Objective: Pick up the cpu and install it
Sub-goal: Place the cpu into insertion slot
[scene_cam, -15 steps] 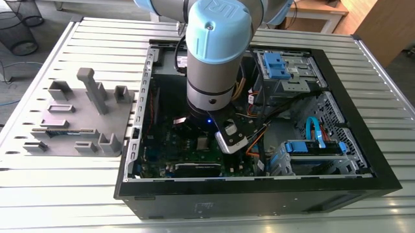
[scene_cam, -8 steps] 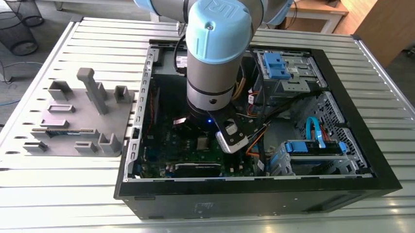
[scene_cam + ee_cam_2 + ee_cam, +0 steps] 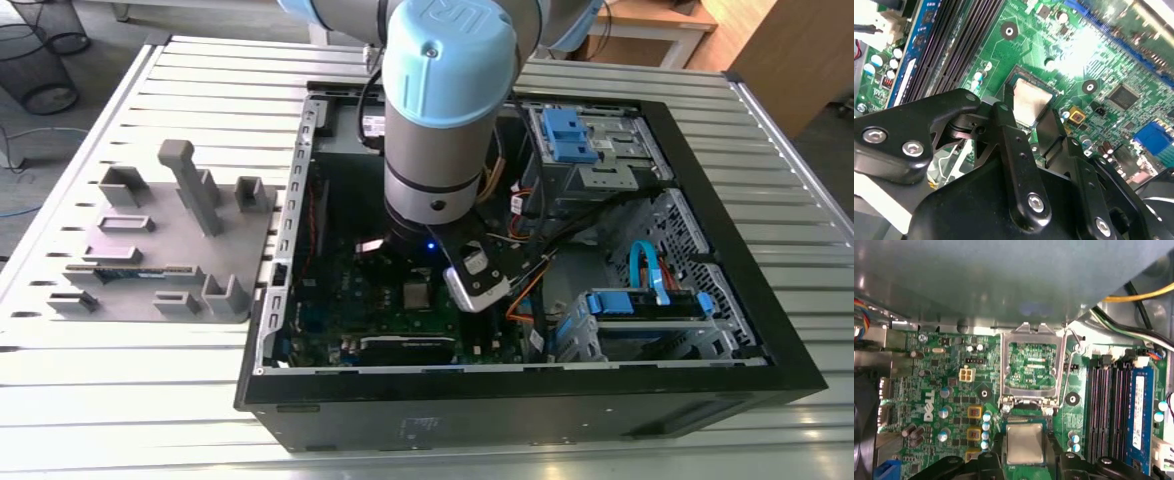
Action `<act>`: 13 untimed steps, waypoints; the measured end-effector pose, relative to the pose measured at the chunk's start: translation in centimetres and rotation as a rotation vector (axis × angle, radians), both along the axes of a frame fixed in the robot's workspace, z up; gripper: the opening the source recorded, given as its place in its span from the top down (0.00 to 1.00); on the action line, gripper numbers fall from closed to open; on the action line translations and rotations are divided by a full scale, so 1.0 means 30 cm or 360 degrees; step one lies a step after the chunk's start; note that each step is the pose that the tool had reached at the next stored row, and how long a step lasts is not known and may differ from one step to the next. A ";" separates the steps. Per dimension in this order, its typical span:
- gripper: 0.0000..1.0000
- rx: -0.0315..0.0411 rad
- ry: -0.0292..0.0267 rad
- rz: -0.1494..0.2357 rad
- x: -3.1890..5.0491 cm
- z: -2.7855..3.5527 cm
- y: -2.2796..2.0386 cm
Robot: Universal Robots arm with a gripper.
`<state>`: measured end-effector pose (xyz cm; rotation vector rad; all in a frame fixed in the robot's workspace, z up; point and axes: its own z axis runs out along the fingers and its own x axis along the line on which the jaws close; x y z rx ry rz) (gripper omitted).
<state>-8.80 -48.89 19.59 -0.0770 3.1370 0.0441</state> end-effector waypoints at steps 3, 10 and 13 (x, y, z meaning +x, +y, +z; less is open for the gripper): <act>0.55 0.0000 0.00000 0.0000 0.000 0.000 0.003; 0.55 -0.0003 0.00001 0.0000 0.000 -0.007 0.000; 0.55 -0.0002 -0.00002 0.0000 -0.001 -0.010 0.000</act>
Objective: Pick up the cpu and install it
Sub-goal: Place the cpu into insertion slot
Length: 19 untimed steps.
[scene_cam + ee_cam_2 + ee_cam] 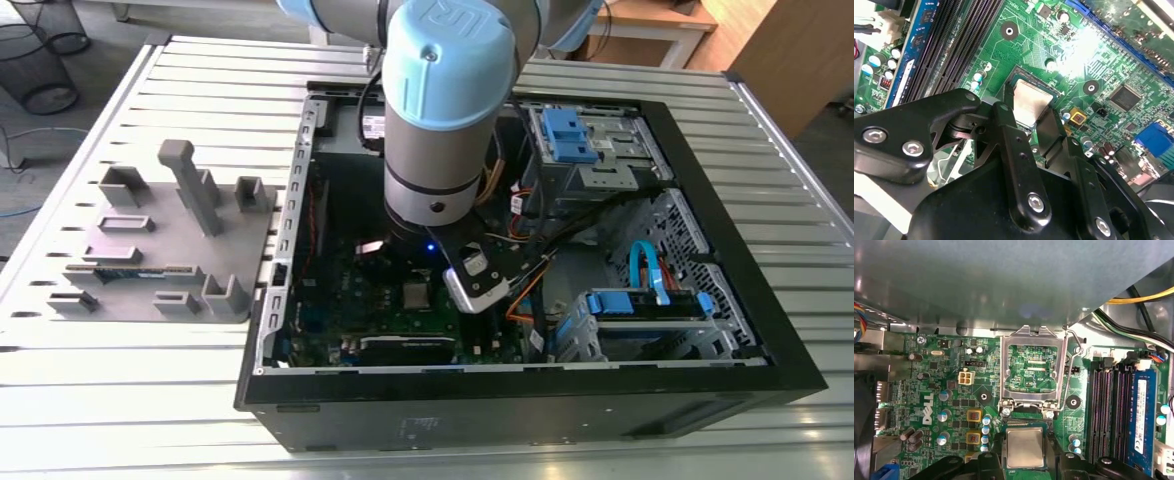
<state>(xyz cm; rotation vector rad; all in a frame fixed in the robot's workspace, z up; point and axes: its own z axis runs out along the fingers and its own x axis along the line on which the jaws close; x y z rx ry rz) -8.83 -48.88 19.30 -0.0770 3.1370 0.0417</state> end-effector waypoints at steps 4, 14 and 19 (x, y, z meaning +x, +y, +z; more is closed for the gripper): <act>0.55 -0.0001 0.00002 0.0000 -0.002 -0.004 0.000; 0.59 -0.0002 0.00002 0.0000 -0.002 -0.004 0.000; 0.59 -0.0002 -0.00001 0.0000 -0.002 -0.003 0.000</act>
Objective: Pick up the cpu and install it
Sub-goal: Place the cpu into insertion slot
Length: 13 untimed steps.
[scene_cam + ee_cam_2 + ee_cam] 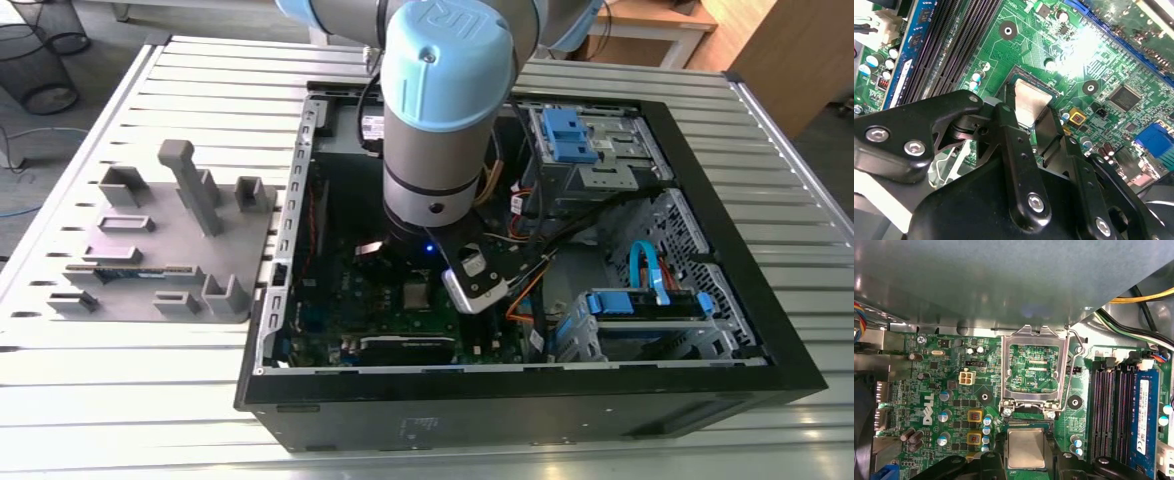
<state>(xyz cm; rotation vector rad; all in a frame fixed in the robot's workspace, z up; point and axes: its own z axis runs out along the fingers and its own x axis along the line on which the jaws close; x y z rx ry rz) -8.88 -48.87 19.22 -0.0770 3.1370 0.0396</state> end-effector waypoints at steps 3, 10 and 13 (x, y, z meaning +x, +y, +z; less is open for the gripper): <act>0.59 0.0000 0.00002 -0.0001 0.000 0.012 0.000; 0.59 -0.0001 0.00002 -0.0028 0.000 0.013 0.000; 0.59 -0.0002 0.00002 -0.0028 -0.003 0.010 0.000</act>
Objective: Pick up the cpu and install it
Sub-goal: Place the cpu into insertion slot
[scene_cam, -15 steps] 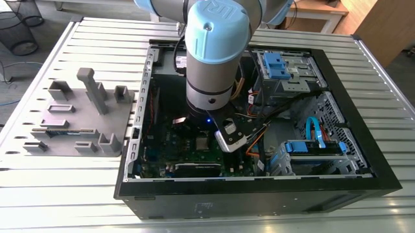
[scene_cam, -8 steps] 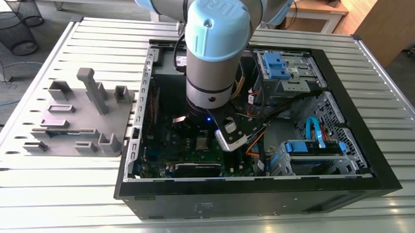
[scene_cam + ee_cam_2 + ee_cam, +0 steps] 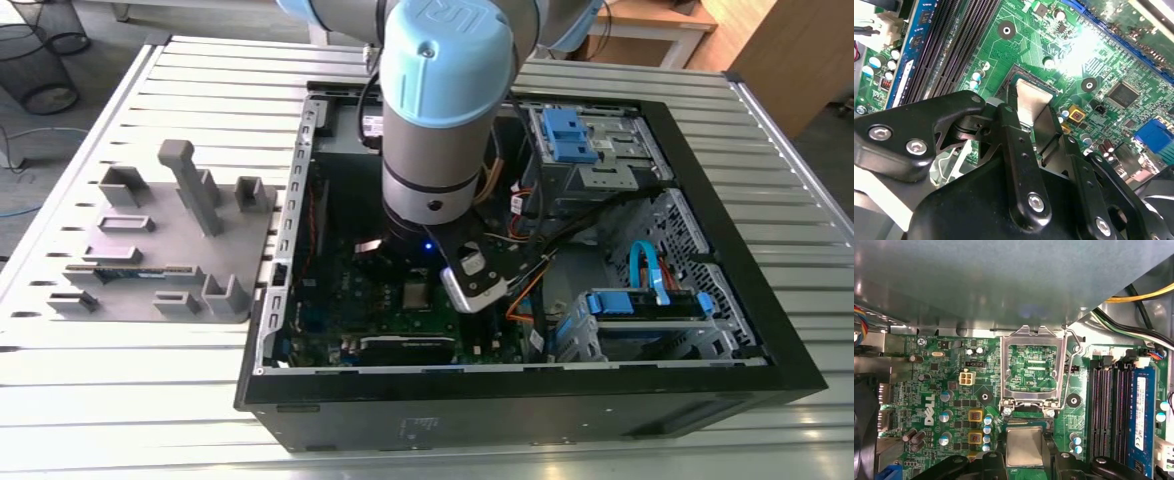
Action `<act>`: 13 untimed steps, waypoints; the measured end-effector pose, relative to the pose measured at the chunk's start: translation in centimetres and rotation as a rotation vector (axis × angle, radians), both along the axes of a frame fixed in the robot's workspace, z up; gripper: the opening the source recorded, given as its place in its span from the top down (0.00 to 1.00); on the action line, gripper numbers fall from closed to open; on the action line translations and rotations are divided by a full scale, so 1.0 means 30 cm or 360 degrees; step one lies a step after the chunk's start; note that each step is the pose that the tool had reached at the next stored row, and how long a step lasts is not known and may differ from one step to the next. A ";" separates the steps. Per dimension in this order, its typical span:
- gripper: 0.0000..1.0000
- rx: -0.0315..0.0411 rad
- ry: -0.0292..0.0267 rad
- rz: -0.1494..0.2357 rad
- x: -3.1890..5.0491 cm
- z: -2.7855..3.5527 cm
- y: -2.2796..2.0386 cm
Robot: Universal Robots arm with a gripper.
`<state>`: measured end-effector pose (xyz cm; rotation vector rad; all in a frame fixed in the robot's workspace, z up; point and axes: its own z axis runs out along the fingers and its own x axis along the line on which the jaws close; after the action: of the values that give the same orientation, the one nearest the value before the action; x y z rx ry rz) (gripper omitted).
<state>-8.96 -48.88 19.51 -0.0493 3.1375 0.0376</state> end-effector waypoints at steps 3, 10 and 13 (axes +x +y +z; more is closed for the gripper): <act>0.59 0.0000 -0.00002 0.0000 -0.001 0.000 0.000; 0.59 -0.0002 -0.00002 0.0000 -0.002 -0.003 0.000; 0.59 -0.0002 -0.00004 0.0000 -0.002 -0.006 0.000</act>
<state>-9.02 -48.88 19.33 -0.0494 3.1373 0.0355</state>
